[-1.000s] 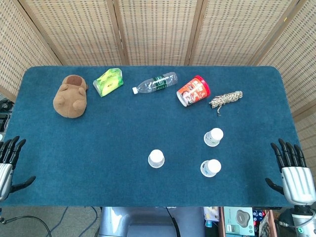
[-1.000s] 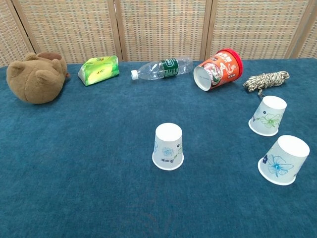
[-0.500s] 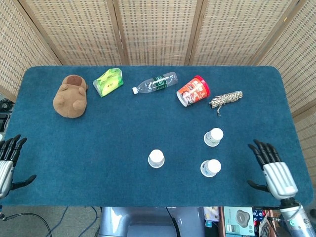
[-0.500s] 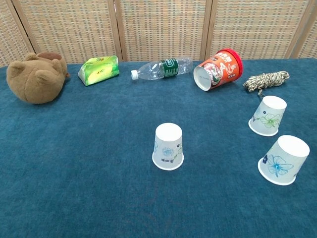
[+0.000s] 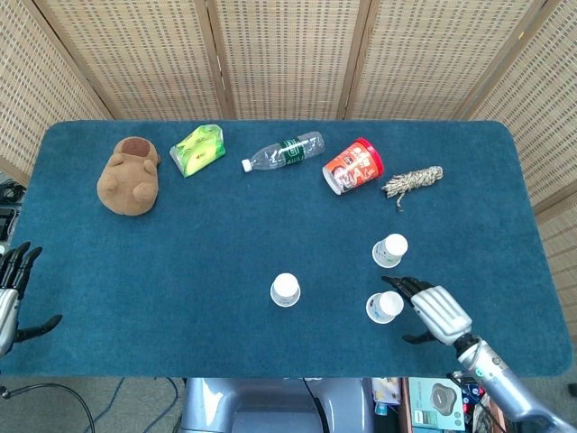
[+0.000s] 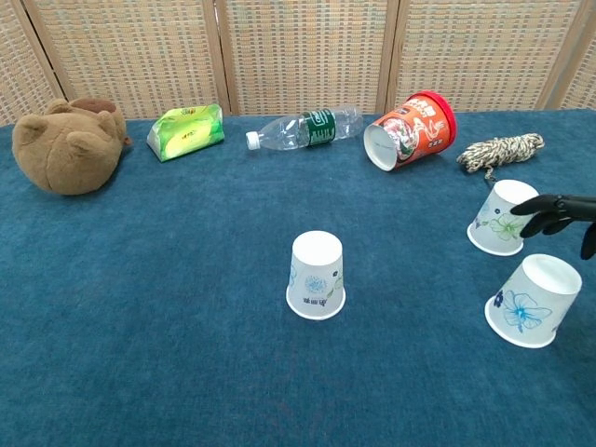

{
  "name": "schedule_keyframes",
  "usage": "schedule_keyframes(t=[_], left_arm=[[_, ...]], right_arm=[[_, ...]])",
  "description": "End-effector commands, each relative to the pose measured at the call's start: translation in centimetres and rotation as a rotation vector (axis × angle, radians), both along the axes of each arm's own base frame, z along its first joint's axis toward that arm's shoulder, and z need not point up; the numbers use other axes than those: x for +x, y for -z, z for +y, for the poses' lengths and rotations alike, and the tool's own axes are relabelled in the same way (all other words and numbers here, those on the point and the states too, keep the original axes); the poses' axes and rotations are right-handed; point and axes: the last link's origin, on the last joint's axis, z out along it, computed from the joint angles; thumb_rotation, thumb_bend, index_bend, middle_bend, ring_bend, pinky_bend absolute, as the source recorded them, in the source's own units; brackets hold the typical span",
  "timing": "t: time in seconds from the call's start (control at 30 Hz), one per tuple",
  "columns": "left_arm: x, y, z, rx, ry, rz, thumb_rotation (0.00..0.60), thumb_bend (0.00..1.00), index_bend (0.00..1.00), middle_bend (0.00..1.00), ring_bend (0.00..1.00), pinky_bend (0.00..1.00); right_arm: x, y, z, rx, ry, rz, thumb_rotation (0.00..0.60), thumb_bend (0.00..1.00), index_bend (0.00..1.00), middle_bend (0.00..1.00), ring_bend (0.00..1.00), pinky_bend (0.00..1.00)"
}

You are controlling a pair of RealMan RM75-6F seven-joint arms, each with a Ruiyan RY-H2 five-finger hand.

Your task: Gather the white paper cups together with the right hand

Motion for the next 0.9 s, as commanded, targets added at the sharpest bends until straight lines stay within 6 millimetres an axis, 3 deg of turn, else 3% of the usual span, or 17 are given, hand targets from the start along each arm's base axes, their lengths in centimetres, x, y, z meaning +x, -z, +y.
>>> schedule_keyframes(t=[0.03,0.17,0.4,0.57,0.73,0.9], left_arm=[[0.0,-0.1,0.1,0.004,-0.004,-0.001,0.600,0.16,0.00,0.00,0.00,0.00],[-0.2,-0.1,0.2,0.004,-0.011,-0.003,0.600,0.16,0.00,0.00,0.00,0.00],[-0.4,-0.2,0.6,-0.002,-0.020,-0.005,0.600,0.16,0.00,0.00,0.00,0.00],[-0.5,-0.2,0.6,-0.010,-0.030,-0.010,0.600,0.16,0.00,0.00,0.00,0.00],[-0.6,0.0,0.8,-0.020,-0.040,-0.010,0.600,0.16,0.00,0.00,0.00,0.00],[-0.7,0.3,1.0,-0.034,-0.051,-0.007,0.600,0.16,0.00,0.00,0.00,0.00]], right_arm=[[0.5,0.8,-0.7,0.003,-0.017,-0.002,0.600,0.24,0.13,0.30,0.24,0.41],[0.9,2.1,-2.0,0.010,-0.025,0.027,0.600,0.28,0.19,0.33,0.27,0.45],[1.0,3.2,-2.8,-0.002,-0.020,0.042,0.600,0.35,0.40,0.51,0.44,0.63],[1.1,3.5,-3.2,-0.012,-0.021,0.032,0.600,0.39,0.45,0.55,0.48,0.68],[2.3,2.2,-3.5,-0.037,-0.050,-0.010,0.600,0.40,0.45,0.56,0.48,0.68],[6.1,-1.1,-6.2,-0.137,-0.138,-0.037,0.600,0.40,0.45,0.56,0.48,0.68]])
